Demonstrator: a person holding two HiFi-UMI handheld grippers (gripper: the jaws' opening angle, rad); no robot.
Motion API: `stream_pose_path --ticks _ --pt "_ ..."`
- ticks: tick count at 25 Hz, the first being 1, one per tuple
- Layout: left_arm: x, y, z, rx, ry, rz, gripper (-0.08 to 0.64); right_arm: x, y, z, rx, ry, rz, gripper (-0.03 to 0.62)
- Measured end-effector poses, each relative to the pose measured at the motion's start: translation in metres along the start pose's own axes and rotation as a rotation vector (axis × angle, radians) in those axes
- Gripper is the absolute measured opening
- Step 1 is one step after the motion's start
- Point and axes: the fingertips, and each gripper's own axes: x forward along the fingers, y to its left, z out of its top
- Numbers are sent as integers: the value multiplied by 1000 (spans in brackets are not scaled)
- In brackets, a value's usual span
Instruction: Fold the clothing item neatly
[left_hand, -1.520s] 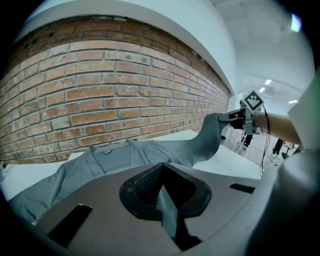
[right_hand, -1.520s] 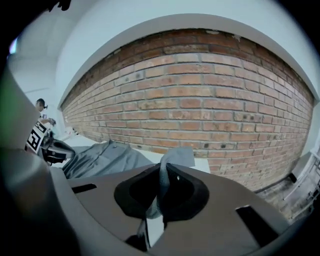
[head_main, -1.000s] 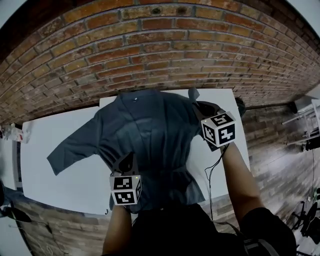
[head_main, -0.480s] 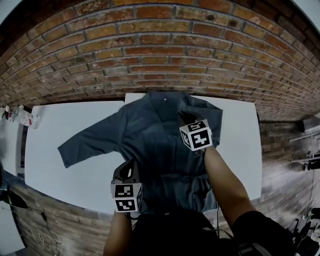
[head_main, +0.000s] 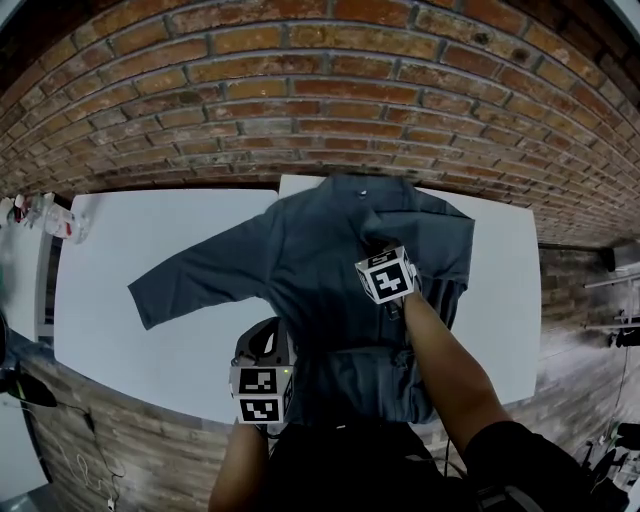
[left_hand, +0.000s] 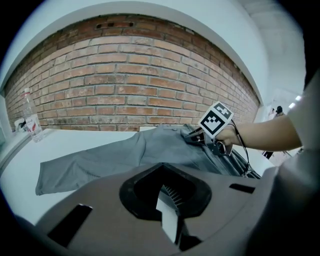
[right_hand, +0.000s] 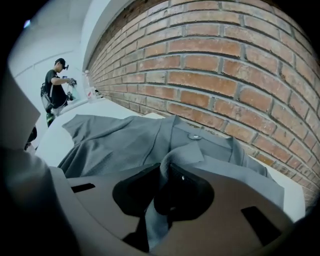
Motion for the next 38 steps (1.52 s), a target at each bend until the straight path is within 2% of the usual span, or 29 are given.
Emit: stream_pose_path --ticks 3,7,9,13,16,20,21,23,27,30,34,38 --pt "1 6 -2 -2 3 -10 -9 4 15 1 0 5 49 106" --pt "3 10 0 1 -5 -20 -9 1 37 11 -39 -21 94 114" --pt "4 10 0 1 -7 -26 -9 -4 51 17 -53 -44 144 114" --pt "6 10 -1 5 -10 -38 -9 -18 68 31 2 -109 227 113" --pt "5 11 1 4 -13 -40 -9 -33 63 36 48 -146 219 112" --pt "3 16 2 3 -20 -31 -9 -57 50 34 104 -208 166 110" --pt "3 19 1 1 -21 -27 -9 -64 46 34 121 -227 145 98" --pt "0 24 1 -3 -25 -13 -9 -75 39 33 154 -259 106 8" --pt "-6 39 -1 -6 -22 27 -9 -96 43 28 206 -293 124 2" --pt "-12 57 -7 5 5 80 -9 -109 48 23 190 -294 124 2" --pt "-20 92 -16 -5 37 172 -9 -123 44 14 189 -287 107 2" --pt "-36 145 -24 -35 56 287 -9 -138 47 12 159 -320 106 2"
